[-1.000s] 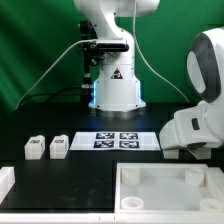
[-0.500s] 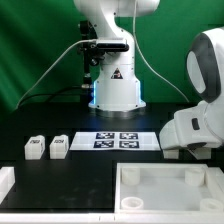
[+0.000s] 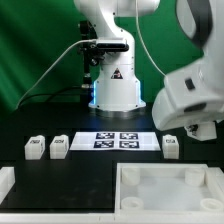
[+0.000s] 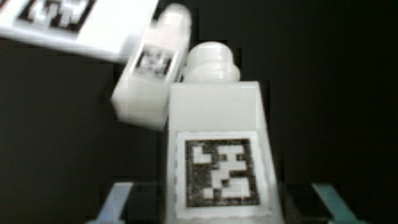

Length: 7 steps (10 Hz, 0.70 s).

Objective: Assemble one leg

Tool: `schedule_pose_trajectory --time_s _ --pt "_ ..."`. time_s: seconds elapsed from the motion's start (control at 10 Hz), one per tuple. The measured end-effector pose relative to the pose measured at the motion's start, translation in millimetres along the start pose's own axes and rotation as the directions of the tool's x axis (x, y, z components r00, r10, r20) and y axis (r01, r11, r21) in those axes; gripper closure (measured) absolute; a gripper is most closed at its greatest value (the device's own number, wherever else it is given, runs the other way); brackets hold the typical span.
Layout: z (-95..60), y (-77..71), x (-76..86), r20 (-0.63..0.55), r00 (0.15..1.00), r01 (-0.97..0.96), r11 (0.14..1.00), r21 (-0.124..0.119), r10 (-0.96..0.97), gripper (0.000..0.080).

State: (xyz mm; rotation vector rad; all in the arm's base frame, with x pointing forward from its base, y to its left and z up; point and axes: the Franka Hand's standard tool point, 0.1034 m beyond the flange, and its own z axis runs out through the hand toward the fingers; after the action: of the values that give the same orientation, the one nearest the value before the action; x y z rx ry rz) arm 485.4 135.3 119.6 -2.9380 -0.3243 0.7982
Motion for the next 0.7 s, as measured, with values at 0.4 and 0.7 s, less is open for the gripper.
schedule_pose_trajectory --time_s 0.4,0.7 --pt "-25.1 5.8 -3.2 -0.347 0.938 -0.018 0.999 -0.041 0.003 0.0508" --pt "-64.3 51.1 42.6 -0.647 0.759 0.048 0.997 -0.053 -0.071 0.0508"
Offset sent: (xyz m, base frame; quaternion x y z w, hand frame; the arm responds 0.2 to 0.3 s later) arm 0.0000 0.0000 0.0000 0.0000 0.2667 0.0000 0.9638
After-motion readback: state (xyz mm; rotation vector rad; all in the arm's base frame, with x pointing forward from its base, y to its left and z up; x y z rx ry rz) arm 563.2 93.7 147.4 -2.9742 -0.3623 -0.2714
